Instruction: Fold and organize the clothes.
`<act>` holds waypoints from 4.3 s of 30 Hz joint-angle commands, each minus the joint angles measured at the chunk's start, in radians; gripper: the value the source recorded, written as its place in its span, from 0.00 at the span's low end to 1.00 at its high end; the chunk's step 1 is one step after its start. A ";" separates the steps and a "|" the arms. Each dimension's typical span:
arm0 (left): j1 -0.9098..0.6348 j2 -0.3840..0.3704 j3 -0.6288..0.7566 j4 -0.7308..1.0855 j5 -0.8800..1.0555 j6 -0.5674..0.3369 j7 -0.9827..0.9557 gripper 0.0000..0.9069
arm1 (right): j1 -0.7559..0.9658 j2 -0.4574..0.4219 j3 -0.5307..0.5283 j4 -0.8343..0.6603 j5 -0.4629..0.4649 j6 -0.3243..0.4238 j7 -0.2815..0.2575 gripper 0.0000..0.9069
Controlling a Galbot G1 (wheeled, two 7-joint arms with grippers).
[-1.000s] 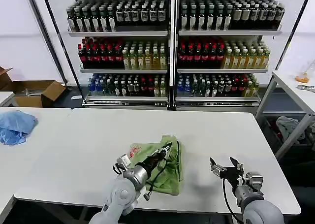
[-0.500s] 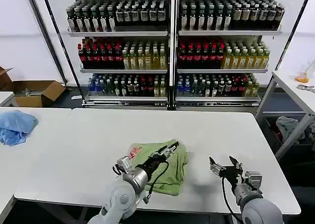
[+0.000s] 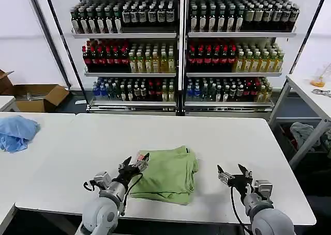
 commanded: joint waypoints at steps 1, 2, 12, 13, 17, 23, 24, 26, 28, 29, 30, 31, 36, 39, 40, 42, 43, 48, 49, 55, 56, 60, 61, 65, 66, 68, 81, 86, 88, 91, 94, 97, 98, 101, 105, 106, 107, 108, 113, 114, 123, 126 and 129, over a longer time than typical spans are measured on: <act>0.039 0.019 -0.020 0.039 0.103 0.028 0.014 1.00 | -0.006 0.000 0.004 0.006 0.000 0.000 0.000 1.00; 0.037 0.014 -0.013 0.035 0.086 0.041 0.026 1.00 | -0.007 0.000 0.005 0.007 0.000 0.000 0.000 1.00; -0.002 -0.007 0.026 0.086 0.035 0.086 0.054 1.00 | -0.015 0.004 0.010 0.015 0.000 0.000 0.000 1.00; -0.004 -0.007 0.027 0.095 0.035 0.088 0.055 1.00 | -0.015 0.004 0.011 0.016 0.000 0.000 0.000 1.00; -0.013 -0.009 0.019 0.105 -0.024 0.102 0.061 0.27 | -0.015 0.004 0.013 0.018 0.000 -0.001 0.001 1.00; -0.004 -0.014 0.003 0.089 -0.163 0.115 0.087 0.06 | -0.012 0.009 0.011 0.016 0.000 -0.001 0.002 1.00; -0.004 -0.016 -0.004 0.090 -0.183 0.117 0.092 0.06 | -0.011 0.011 0.010 0.016 0.000 -0.001 0.002 1.00; -0.005 -0.023 -0.013 0.095 -0.242 0.119 0.098 0.06 | -0.010 0.012 0.009 0.015 -0.001 -0.001 0.002 1.00; -0.008 -0.029 -0.023 0.102 -0.290 0.119 0.104 0.06 | -0.009 0.014 0.007 0.013 -0.001 -0.001 0.003 1.00; -0.009 -0.030 -0.023 0.103 -0.299 0.119 0.104 0.06 | -0.009 0.014 0.007 0.013 -0.001 -0.001 0.003 1.00; -0.011 -0.033 -0.031 0.106 -0.328 0.119 0.107 0.06 | -0.008 0.015 0.006 0.012 -0.002 -0.001 0.003 1.00; -0.012 -0.035 -0.038 0.111 -0.372 0.119 0.109 0.06 | -0.008 0.015 0.006 0.013 -0.002 -0.001 0.004 1.00; -0.021 -0.047 -0.082 0.127 -0.494 0.123 0.115 0.06 | -0.009 0.015 0.008 0.014 -0.001 -0.002 0.005 1.00; -0.020 -0.054 -0.115 0.121 -0.552 0.126 0.120 0.06 | -0.010 0.014 0.011 0.014 0.000 -0.002 0.005 1.00; -0.020 -0.056 -0.132 0.116 -0.577 0.126 0.125 0.04 | -0.010 0.014 0.011 0.014 0.000 -0.002 0.005 1.00; -0.023 -0.060 -0.159 0.117 -0.612 0.128 0.125 0.04 | -0.010 0.015 0.010 0.014 0.000 -0.002 0.006 1.00; -0.025 -0.060 -0.170 0.119 -0.623 0.129 0.125 0.04 | -0.010 0.016 0.010 0.015 0.000 -0.002 0.006 1.00; -0.039 -0.038 -0.270 0.115 -0.670 0.145 0.125 0.04 | -0.010 0.015 0.017 0.016 0.001 -0.001 0.006 1.00; -0.041 -0.026 -0.292 0.106 -0.671 0.148 0.124 0.04 | -0.010 0.015 0.018 0.016 0.002 -0.001 0.006 1.00; -0.075 0.124 -0.487 0.082 -0.522 0.141 0.110 0.03 | -0.006 0.016 0.023 0.019 0.005 -0.001 0.005 1.00; -0.082 0.147 -0.508 0.082 -0.513 0.143 0.108 0.03 | -0.006 0.016 0.023 0.019 0.005 -0.001 0.005 1.00; -0.135 0.222 -0.589 0.020 -0.372 0.168 0.121 0.03 | -0.002 0.019 0.018 0.020 0.004 -0.001 0.006 1.00; -0.151 0.245 -0.592 -0.004 -0.297 0.175 0.151 0.03 | -0.001 0.019 0.017 0.021 0.004 -0.002 0.006 1.00; -0.188 0.335 -0.524 -0.053 -0.179 0.172 0.206 0.03 | 0.001 0.013 0.018 0.023 0.006 -0.002 0.005 1.00; -0.192 0.351 -0.484 -0.071 -0.149 0.174 0.220 0.03 | 0.001 0.012 0.019 0.023 0.006 -0.002 0.005 1.00; -0.183 0.360 -0.398 -0.099 -0.072 0.175 0.240 0.03 | 0.001 0.014 0.020 0.020 0.006 -0.002 0.005 1.00; -0.389 0.061 0.329 0.219 0.647 0.138 0.294 0.03 | -0.032 0.035 0.054 0.035 -0.007 -0.002 0.007 1.00; -0.566 -0.020 0.489 0.308 0.593 0.159 0.295 0.03 | -0.062 0.051 0.074 0.051 -0.019 -0.003 0.007 1.00; -0.607 -0.043 0.545 0.332 0.563 0.179 0.290 0.03 | -0.070 0.055 0.080 0.055 -0.022 -0.003 0.006 1.00; -0.639 -0.078 0.601 0.377 0.549 0.199 0.259 0.03 | -0.082 0.060 0.091 0.062 -0.025 -0.002 0.006 1.00; -0.656 -0.120 0.630 0.425 0.550 0.208 0.224 0.03 | -0.092 0.062 0.103 0.069 -0.025 -0.002 0.006 1.00; -0.688 -0.154 0.638 0.467 0.554 0.206 0.212 0.03 | -0.096 0.059 0.109 0.070 -0.025 -0.002 0.005 1.00; -0.697 -0.162 0.637 0.477 0.550 0.198 0.209 0.03 | -0.097 0.059 0.111 0.071 -0.025 -0.002 0.005 1.00; -0.699 -0.166 0.633 0.484 0.540 0.161 0.199 0.03 | -0.096 0.059 0.112 0.073 -0.024 -0.002 0.006 1.00; -0.658 -0.143 0.555 0.389 0.373 0.131 0.171 0.03 | -0.096 0.055 0.115 0.073 -0.020 -0.002 0.006 1.00; -0.647 -0.135 0.507 0.350 0.310 0.134 0.171 0.03 | -0.094 0.052 0.115 0.071 -0.018 -0.002 0.006 1.00; -0.642 -0.124 0.489 0.314 0.279 0.133 0.171 0.03 | -0.092 0.049 0.115 0.070 -0.016 -0.002 0.006 1.00; -0.630 -0.103 0.413 0.254 0.170 0.143 0.166 0.03 | -0.089 0.047 0.114 0.068 -0.014 -0.002 0.006 1.00; -0.617 0.090 0.139 0.148 0.026 0.196 0.128 0.03 | -0.065 0.039 0.103 0.057 -0.006 -0.004 0.007 1.00; -0.610 0.123 0.113 0.144 0.028 0.203 0.128 0.03 | -0.062 0.038 0.100 0.055 -0.005 -0.004 0.007 1.00; -0.432 0.514 -0.206 0.057 0.575 0.175 0.405 0.02 | -0.028 0.043 0.064 0.033 -0.006 -0.002 0.006 1.00; -0.418 0.590 -0.234 0.065 0.724 0.143 0.454 0.02 | -0.025 0.043 0.056 0.031 -0.007 0.000 0.005 1.00; -0.399 0.608 -0.203 0.061 0.913 0.081 0.509 0.02 | -0.027 0.046 0.053 0.030 -0.008 0.002 0.004 1.00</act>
